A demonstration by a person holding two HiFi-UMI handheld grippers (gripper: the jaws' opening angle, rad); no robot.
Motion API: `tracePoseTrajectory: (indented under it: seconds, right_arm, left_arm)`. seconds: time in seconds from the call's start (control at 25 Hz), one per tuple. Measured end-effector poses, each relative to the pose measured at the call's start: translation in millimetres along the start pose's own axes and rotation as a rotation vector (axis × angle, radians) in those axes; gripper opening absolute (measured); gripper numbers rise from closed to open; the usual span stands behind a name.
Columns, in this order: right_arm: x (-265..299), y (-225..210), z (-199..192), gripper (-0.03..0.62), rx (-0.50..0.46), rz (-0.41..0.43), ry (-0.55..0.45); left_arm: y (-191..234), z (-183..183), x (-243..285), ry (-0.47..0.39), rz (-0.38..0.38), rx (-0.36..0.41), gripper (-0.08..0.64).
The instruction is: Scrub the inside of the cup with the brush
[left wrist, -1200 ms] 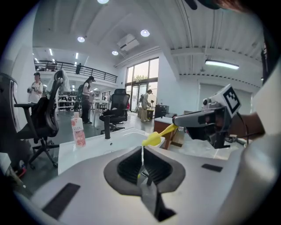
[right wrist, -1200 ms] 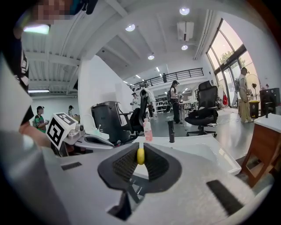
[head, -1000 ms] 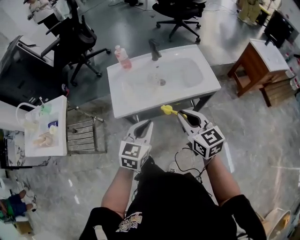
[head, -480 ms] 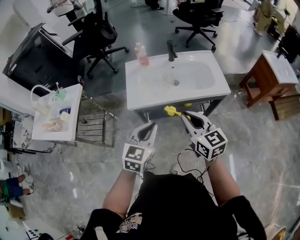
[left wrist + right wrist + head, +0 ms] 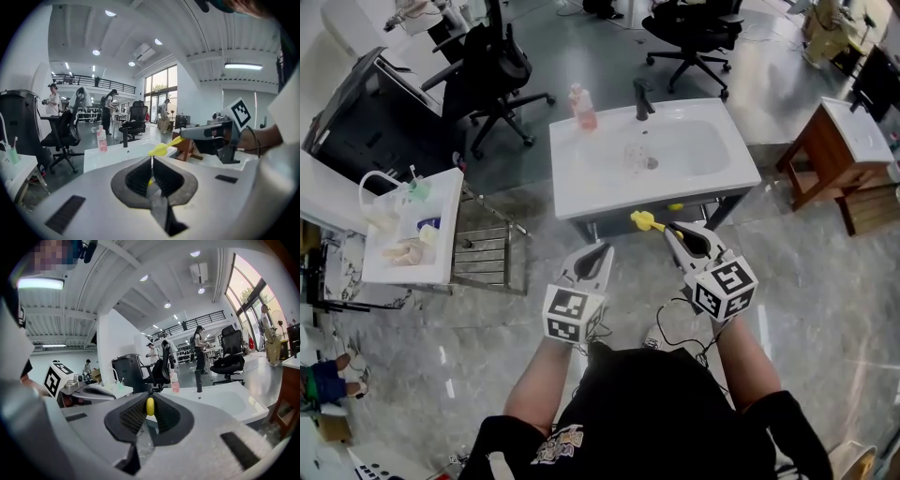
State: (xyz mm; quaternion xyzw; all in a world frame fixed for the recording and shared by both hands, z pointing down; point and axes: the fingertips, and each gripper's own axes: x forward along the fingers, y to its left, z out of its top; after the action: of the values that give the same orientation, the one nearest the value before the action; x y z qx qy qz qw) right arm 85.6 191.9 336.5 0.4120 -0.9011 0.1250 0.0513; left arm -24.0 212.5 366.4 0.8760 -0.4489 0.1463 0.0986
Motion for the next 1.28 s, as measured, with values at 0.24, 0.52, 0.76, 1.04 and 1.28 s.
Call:
tracePoseTrajectory:
  seconds: [0.24,0.52,0.76,1.04,1.28]
  right_arm:
    - [-6,-3,-1,0.037,0.008,-0.013,0.003]
    - [-18,-5,-5,0.037,0.01,-0.02,0.001]
    - [-27,-5,-8,0.037,0.007,-0.016,0.005]
    - [-33,-4,-10,0.037,0.003,-0.02,0.002]
    - [-38,0,-8,0.037,0.0,-0.028,-0.002]
  left_arm:
    - [-10,2,4,0.009,-0.026,0.01,0.012]
    - [-21,4,6,0.004,-0.033,0.005,0.012]
    - [-32,3,5,-0.002,-0.036,0.0,0.013]
    - [-40,4,4,-0.02,-0.042,0.005,0.012]
    - [-44,10,2,-0.03,-0.052,0.006,0.012]
